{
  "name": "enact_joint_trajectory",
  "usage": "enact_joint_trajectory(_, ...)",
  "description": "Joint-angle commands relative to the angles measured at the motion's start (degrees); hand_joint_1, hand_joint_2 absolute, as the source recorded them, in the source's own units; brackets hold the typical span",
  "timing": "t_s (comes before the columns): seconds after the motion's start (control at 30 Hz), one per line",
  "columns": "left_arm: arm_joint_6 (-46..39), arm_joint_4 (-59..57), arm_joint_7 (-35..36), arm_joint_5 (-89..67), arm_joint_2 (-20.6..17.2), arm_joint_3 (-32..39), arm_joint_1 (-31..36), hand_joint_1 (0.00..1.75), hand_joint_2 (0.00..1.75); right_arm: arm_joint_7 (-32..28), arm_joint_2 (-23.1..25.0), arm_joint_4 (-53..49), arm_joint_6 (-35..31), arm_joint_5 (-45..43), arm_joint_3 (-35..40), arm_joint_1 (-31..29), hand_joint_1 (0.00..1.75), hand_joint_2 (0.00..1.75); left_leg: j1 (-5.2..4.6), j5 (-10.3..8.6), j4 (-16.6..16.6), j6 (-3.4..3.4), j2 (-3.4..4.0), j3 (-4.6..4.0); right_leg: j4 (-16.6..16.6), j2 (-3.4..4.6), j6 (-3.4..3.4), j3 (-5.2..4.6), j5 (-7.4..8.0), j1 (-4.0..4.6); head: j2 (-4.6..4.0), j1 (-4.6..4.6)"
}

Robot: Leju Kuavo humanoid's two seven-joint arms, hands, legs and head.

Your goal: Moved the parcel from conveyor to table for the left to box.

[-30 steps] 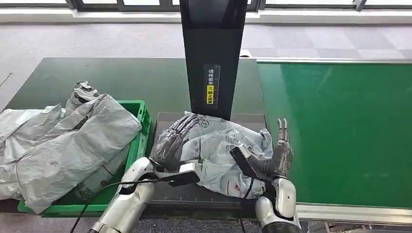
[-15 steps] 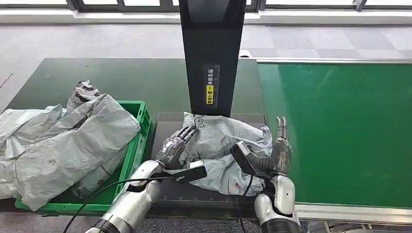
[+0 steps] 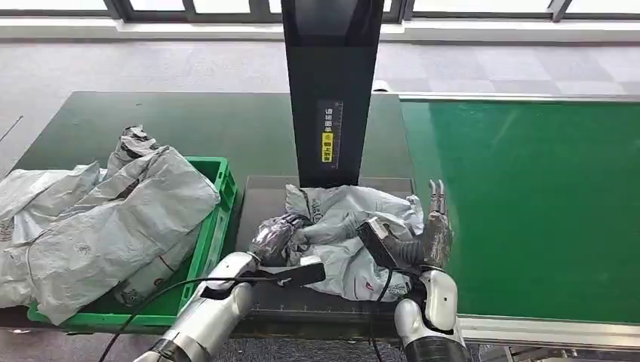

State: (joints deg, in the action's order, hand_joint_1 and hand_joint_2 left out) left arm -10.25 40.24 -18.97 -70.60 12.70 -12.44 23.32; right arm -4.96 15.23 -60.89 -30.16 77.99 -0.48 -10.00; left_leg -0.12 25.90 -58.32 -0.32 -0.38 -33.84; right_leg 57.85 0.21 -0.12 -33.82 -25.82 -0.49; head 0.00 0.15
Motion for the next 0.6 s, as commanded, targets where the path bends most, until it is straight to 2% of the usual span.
enact_joint_trajectory(0.03, 1.06, -2.85, -1.27, -0.2, -0.71, 1.54, -0.99, 1.75, 1.75, 0.06, -0.66, 2.87, -0.03, -0.21, 0.36, -1.97, 0.0, 1.75, 0.02, 0.0, 0.08, -0.04, 0.13, 0.04, -0.08, 0.1, 0.0, -0.01, 0.04, 0.02, -0.02, 0.0)
enact_joint_trajectory(0.33, 0.14, -2.62, -4.18, 0.76, -0.31, 1.75, -0.45, 1.75, 1.75, -0.14, -0.87, 1.81, -0.61, -0.43, 0.01, -1.28, 0.0, 1.75, 0.02, 0.01, 0.14, -0.05, 0.15, 0.07, -0.14, 0.12, 0.01, 0.01, 0.02, 0.02, -0.02, 0.0)
enact_joint_trajectory(0.53, -2.07, 1.71, -7.87, 2.95, 0.29, 2.51, -1.27, 1.75, 1.75, -0.93, -0.77, -0.95, -0.6, -0.79, -0.83, 0.2, 0.0, 1.75, 0.02, 0.03, 0.06, -0.04, 0.05, -0.04, -0.07, 0.04, 0.0, -0.09, -0.03, 0.02, 0.0, 0.0)
enact_joint_trajectory(0.6, -11.53, 7.2, -8.92, 4.04, 1.55, 4.5, -2.32, 1.75, 1.75, -1.27, -0.52, -3.55, -1.81, -0.97, -1.33, 1.7, 0.0, 1.75, 0.02, 0.03, 0.07, -0.04, 0.05, -0.06, -0.08, 0.03, 0.01, -0.11, -0.03, 0.02, -0.02, 0.0)
